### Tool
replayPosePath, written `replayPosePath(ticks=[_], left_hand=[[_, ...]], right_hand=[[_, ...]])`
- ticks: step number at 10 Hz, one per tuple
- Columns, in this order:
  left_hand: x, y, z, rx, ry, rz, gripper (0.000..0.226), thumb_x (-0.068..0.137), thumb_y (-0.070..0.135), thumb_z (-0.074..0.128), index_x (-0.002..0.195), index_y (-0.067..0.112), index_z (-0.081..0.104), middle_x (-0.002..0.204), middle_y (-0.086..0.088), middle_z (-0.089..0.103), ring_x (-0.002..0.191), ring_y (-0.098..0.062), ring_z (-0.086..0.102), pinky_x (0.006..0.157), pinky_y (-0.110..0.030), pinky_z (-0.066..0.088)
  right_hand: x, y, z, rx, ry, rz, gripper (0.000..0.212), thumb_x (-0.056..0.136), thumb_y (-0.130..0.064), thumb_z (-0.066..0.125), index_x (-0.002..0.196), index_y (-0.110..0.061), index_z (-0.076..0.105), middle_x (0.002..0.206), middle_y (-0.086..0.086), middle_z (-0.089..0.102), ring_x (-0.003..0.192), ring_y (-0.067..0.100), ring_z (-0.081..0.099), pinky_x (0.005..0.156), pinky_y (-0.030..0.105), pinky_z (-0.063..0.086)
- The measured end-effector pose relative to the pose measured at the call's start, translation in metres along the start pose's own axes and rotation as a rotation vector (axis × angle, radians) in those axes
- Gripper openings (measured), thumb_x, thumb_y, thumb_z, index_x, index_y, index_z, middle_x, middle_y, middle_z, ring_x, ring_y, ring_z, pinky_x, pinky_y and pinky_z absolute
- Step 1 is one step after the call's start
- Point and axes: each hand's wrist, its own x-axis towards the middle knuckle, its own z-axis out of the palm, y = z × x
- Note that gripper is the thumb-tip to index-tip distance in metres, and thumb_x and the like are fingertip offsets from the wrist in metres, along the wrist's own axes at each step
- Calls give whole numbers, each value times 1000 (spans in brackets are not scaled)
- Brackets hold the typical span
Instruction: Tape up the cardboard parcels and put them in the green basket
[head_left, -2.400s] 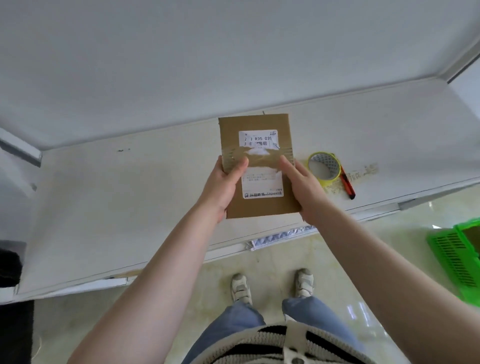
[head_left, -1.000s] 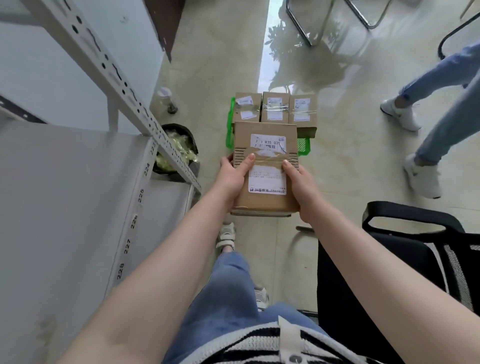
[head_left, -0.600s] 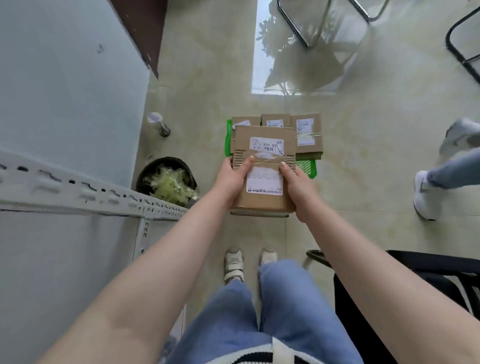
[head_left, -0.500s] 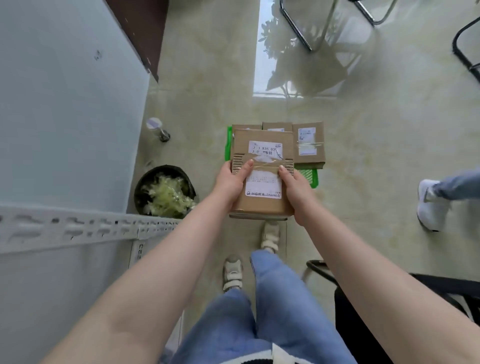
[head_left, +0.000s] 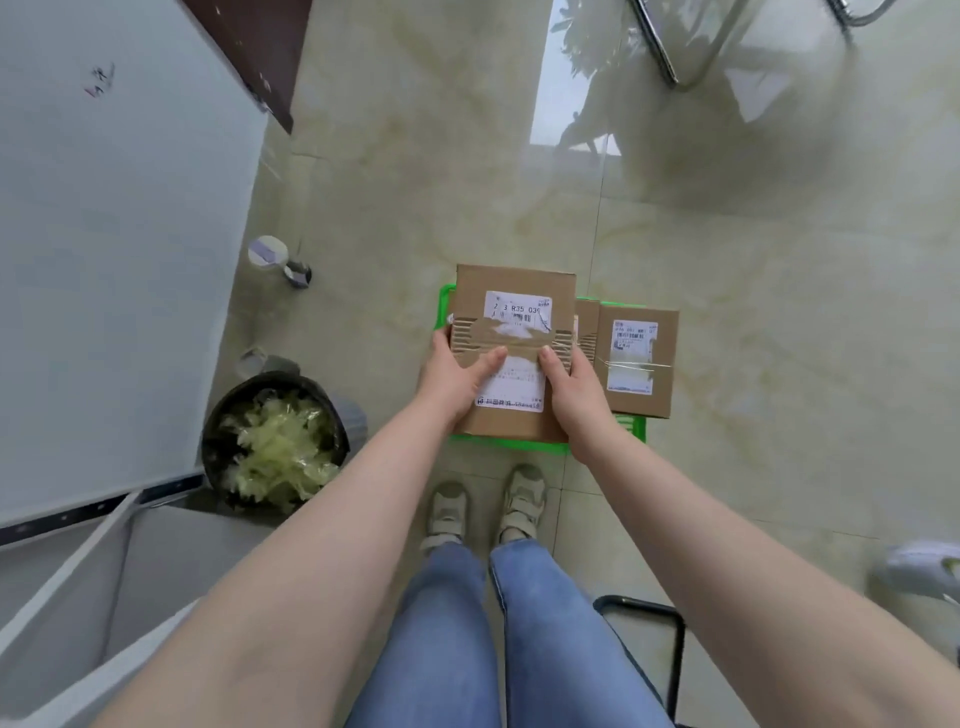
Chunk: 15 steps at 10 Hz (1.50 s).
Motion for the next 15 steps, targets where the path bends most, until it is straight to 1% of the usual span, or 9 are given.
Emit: replayPosePath(ticks=[1,2,3,5,6,9,10,12,15], left_hand=[[44,-15,15,-29,-19,13,73,80,37,79,140,18,42,127,1,62,115,-18,61,105,-40,45],[86,-37,28,-56,-37,15,65,81,33,78,136,19,48,121,5,64,113,-15,62,101,-33,47],[119,-60,38,-41,-56,36,58,82,32,78,133,20,53,116,8,65,111,-13,63,95,-26,46],[146,-90,50,-29,-57,43,60,82,30,78,135,20,51,124,3,65,114,-15,61,105,-38,46],[149,-92,51,-26,-48,37,60,81,33,78,134,22,51,121,6,65,112,-13,61,104,-38,46],[153,-94,51,11,-52,45,63,80,40,78,135,25,51,121,7,66,112,-14,61,104,-38,46],[153,-96,50,32,-52,56,68,81,40,78,139,24,47,124,6,64,116,-15,60,104,-35,45],[154,-95,50,55,-56,56,90,80,38,79,151,19,28,142,2,53,128,-16,52,112,-38,38],[147,-90,43,93,11,47,96,81,48,73,155,17,20,152,-3,38,140,-19,36,117,-39,29]], right_hand=[[44,14,8,2,17,25,58,100,-40,47,152,-19,30,153,3,38,140,20,37,116,41,30],[85,38,17,12,51,21,62,101,-38,47,154,-19,21,158,-1,29,144,15,28,115,26,22],[114,62,27,15,80,15,58,101,-36,47,153,-22,25,154,-4,35,138,11,34,100,17,25],[140,91,37,6,82,14,52,101,-34,47,149,-17,35,150,2,44,136,17,41,114,38,33],[141,93,38,1,94,9,52,101,-36,47,148,-17,36,147,0,47,130,12,46,107,25,36],[143,94,39,-3,107,10,56,100,-39,47,150,-16,33,150,2,43,138,18,39,115,41,31],[143,95,39,-25,100,1,59,101,-39,47,152,-17,28,153,2,39,140,18,35,116,40,28],[142,98,36,48,73,25,63,102,-42,42,155,-21,16,160,-3,22,146,13,21,111,22,17],[135,97,27,6,146,27,64,100,-46,42,155,-23,18,160,3,25,147,23,21,119,46,20]])
